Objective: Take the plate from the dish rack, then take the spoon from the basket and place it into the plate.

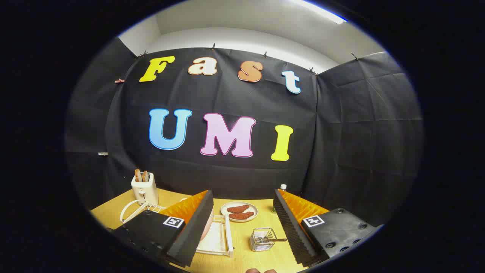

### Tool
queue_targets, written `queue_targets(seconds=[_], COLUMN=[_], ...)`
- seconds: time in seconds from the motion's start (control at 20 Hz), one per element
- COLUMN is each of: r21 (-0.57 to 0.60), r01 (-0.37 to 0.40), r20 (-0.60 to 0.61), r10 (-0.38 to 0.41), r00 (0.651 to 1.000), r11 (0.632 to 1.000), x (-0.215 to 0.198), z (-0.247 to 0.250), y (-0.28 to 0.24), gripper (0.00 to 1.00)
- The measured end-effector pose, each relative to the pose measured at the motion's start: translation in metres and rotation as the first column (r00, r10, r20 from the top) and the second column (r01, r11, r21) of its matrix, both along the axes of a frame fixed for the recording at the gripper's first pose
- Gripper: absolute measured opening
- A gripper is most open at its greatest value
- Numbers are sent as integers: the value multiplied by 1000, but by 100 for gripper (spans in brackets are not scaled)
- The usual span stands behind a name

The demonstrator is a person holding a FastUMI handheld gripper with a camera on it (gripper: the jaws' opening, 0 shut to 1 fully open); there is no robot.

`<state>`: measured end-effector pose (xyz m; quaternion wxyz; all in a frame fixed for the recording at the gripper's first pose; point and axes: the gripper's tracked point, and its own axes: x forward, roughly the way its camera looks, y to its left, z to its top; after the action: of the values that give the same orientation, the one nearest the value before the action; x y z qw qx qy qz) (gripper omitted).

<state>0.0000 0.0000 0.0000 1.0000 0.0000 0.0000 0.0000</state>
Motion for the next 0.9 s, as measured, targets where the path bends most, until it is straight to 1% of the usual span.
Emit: queue_targets(seconds=[0.2, 0.65, 0.9], r21=[3, 3, -9], r01=[-3, -1, -14], r20=[-31, -44, -97], r10=[3, 1, 14], r00=[1000, 999, 995], r11=[1000, 1000, 1000], x=[2, 15, 25], z=[-20, -25, -34], y=[2, 11, 17], gripper=[98, 98, 97])
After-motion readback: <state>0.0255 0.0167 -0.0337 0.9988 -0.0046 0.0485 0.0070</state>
